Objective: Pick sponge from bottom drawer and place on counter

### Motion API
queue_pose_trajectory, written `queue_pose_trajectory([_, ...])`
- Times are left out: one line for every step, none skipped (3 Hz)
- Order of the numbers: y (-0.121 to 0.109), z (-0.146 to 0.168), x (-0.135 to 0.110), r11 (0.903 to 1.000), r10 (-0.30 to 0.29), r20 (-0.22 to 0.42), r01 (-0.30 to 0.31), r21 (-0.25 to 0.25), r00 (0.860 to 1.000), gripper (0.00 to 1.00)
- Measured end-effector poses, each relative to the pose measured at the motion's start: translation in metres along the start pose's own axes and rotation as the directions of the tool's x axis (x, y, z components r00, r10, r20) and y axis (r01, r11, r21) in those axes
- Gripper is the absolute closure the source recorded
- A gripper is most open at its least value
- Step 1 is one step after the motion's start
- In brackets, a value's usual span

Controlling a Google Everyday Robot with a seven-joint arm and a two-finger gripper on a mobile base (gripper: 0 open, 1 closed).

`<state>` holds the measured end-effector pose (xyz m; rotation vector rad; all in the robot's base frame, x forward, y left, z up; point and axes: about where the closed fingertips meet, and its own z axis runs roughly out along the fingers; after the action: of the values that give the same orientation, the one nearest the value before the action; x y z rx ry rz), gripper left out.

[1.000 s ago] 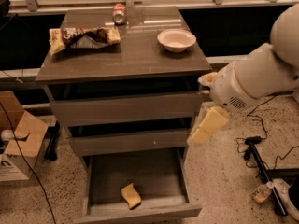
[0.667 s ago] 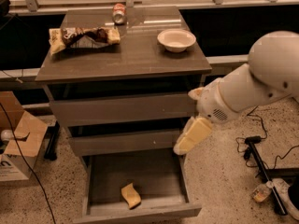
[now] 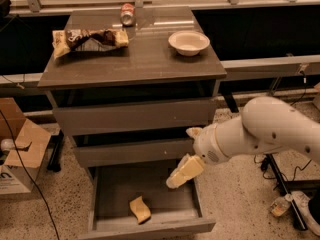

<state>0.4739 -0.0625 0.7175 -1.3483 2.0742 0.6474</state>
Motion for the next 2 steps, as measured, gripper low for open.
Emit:
queue_pose_trajectory([-0.001, 0.010, 0.005, 0.9999, 0.014, 0.016, -0.014, -0.008, 1.000, 0.00])
queue_pose_trajectory([0.005, 0.027, 0.005, 0.9979, 0.023, 0.026, -0.022, -0.060, 0.999, 0.00])
